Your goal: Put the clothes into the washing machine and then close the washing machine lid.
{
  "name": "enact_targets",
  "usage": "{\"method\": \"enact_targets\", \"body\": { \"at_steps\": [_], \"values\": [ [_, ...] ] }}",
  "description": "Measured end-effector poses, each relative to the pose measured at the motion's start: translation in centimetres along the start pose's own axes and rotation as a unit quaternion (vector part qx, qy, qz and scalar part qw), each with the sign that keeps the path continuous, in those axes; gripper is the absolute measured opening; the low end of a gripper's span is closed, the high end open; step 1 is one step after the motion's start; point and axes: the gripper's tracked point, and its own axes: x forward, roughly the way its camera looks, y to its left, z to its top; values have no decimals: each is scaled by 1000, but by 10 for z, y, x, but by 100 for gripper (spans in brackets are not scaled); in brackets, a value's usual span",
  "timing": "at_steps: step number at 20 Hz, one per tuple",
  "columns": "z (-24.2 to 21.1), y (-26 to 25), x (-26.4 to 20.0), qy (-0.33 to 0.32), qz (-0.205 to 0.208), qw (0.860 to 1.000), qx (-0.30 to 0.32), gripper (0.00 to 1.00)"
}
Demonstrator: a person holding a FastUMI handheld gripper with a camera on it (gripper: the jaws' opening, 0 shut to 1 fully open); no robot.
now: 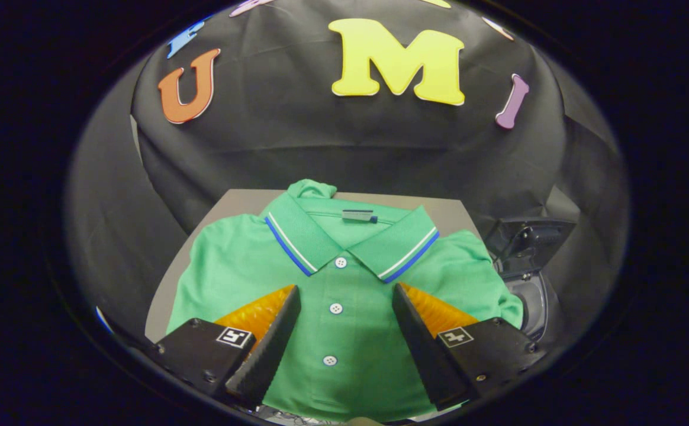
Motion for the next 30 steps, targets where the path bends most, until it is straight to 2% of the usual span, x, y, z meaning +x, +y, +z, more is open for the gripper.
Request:
{"method": "enact_targets", "body": {
  "at_steps": [6,10,11,15,16,17,23,27,30],
  "values": [
    [0,0,-1,-11,6,1000,-9,99],
    [-1,2,-2,20,10,999,-27,96],
    [-1,0,-2,22,7,999,-27,84],
    [2,-1,1,43,-5,997,-59,27],
    [3,-2,-1,50,-8,997,-60,22],
    [4,-4,-4,52,-10,997,-55,12],
    [-19,-14,-33,43,54,997,-45,8],
    [-21,-36,-80,-13,99,994,-48,7],
    [-13,-61,-136,-57,138,989,-8,7]
  ]
}}
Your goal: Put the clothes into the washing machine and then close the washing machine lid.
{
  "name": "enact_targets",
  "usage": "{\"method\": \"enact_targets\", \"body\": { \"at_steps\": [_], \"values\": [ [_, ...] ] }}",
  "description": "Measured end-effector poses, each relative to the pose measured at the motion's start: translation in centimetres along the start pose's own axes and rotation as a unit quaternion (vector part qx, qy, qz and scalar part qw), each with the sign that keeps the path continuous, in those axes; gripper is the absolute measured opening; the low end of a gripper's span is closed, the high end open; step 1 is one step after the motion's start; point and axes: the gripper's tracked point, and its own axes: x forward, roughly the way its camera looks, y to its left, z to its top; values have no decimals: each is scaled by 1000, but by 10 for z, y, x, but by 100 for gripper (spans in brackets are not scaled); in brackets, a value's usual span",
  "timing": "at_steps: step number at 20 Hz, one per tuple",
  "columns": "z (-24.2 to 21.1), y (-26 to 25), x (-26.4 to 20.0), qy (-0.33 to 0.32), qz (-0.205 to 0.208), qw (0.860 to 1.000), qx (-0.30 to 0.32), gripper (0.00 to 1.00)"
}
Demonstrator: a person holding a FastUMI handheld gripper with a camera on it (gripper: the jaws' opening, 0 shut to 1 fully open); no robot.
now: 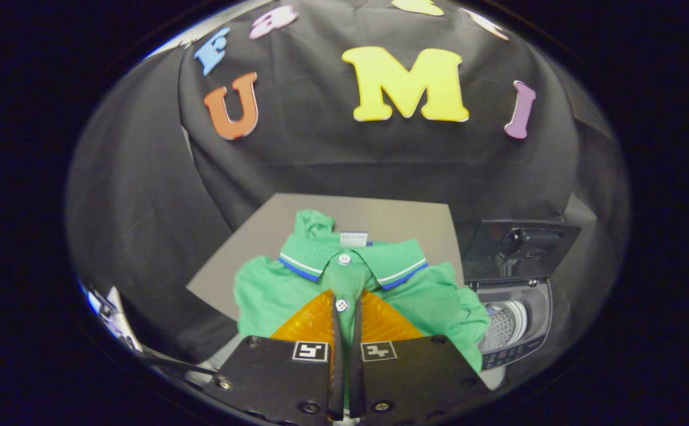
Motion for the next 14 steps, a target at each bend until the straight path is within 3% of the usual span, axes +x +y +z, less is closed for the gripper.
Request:
{"method": "enact_targets", "body": {
  "at_steps": [7,14],
  "values": [
    [66,-89,-128,-121,8,991,54,7],
    [105,-202,-200,-183,-40,982,33,7]
  ]
}}
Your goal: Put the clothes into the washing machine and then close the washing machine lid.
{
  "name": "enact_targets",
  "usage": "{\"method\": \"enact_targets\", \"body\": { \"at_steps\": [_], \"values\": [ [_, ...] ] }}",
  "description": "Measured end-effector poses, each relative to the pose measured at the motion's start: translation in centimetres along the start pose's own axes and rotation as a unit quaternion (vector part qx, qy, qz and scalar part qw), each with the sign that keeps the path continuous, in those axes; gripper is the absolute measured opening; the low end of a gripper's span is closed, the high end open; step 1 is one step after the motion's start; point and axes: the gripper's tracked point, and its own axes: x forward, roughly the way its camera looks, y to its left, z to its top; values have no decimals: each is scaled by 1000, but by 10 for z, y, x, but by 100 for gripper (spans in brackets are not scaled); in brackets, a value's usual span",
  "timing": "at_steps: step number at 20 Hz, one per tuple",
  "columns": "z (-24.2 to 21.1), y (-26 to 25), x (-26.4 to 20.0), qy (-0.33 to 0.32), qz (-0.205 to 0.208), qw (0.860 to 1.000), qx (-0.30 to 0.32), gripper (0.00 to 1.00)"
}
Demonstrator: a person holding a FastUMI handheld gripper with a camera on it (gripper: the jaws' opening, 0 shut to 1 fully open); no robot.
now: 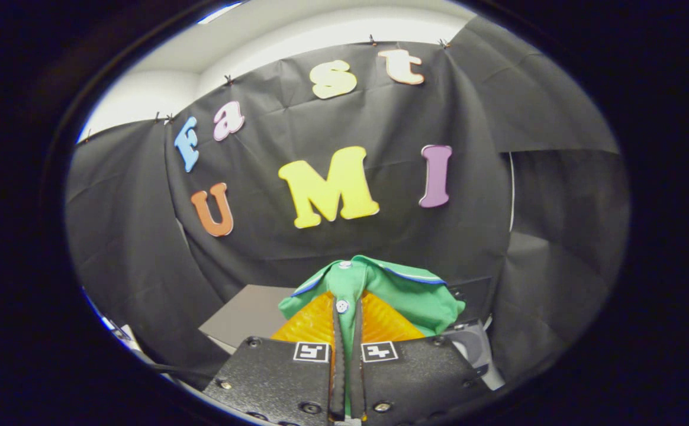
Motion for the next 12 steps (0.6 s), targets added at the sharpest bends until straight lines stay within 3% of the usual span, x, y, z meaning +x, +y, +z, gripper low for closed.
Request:
{"method": "enact_targets", "body": {
  "at_steps": [5,12],
  "values": [
    [-6,-63,16,7,-18,1000,-3,7],
    [-68,-120,78,76,-15,996,34,7]
  ]
}}
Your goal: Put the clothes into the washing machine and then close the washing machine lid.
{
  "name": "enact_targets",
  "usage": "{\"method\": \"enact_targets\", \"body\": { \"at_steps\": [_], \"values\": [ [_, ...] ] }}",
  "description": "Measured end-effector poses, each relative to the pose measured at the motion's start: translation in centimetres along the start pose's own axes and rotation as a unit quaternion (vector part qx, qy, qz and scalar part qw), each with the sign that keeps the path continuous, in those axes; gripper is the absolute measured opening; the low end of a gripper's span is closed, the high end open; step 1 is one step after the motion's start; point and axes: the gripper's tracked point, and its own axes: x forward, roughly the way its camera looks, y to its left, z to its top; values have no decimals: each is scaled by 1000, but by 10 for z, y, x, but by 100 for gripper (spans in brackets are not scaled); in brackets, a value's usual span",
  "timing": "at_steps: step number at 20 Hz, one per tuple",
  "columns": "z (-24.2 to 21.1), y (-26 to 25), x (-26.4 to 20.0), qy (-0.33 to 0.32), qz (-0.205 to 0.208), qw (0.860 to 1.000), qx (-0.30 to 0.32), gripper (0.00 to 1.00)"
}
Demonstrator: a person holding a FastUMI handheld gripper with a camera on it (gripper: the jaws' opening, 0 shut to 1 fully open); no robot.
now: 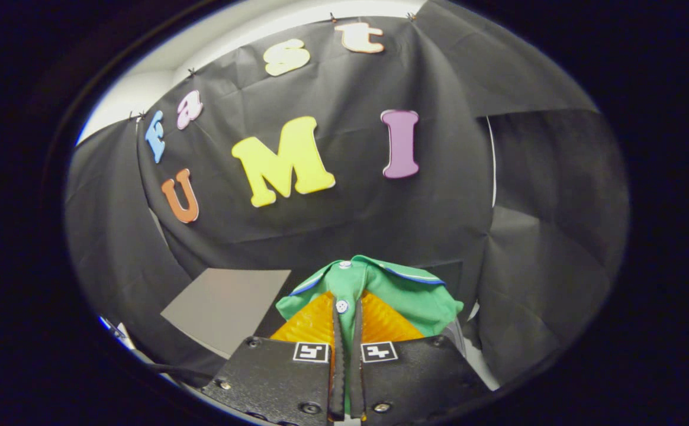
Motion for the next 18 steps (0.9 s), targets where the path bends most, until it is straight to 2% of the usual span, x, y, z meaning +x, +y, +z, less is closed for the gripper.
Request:
{"method": "enact_targets", "body": {
  "at_steps": [12,18],
  "values": [
    [-108,-36,120,120,3,993,-20,7],
    [-163,-57,154,175,-11,984,-24,7]
  ]
}}
